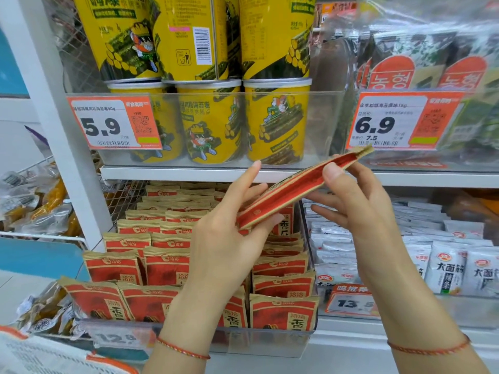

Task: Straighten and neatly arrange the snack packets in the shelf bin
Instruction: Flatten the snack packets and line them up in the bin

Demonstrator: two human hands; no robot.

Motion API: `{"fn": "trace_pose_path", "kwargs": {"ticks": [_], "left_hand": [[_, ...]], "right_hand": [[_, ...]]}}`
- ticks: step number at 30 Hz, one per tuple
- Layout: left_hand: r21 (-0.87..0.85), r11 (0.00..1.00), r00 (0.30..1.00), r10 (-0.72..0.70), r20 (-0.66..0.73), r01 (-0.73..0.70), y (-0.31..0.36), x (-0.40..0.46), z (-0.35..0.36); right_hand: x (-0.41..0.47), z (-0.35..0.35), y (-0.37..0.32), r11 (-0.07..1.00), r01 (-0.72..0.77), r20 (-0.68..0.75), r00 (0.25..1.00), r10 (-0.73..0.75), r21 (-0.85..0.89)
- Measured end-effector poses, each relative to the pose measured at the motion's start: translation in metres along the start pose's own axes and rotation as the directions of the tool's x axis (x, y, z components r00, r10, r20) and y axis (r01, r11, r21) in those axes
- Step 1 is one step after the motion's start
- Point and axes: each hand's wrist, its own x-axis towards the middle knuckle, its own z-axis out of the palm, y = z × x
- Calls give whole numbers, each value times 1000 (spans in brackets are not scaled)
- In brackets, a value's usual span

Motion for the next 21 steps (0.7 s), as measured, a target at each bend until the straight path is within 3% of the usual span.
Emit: {"fn": "trace_pose_path", "kwargs": {"ticks": [7, 12, 21], "left_hand": [[-200, 967, 986, -145, 83, 159, 5, 3, -12], [-316, 930, 982, -171, 80, 188, 7, 6, -16], [-307, 921, 971, -235, 52, 239, 11, 7, -19]], "right_hand": [[3, -7, -1, 997, 15, -80, 997, -9, 80], [3, -9, -1, 992, 44, -79, 996, -35, 119], [1, -8, -1, 994, 95, -68, 994, -91, 60]]}}
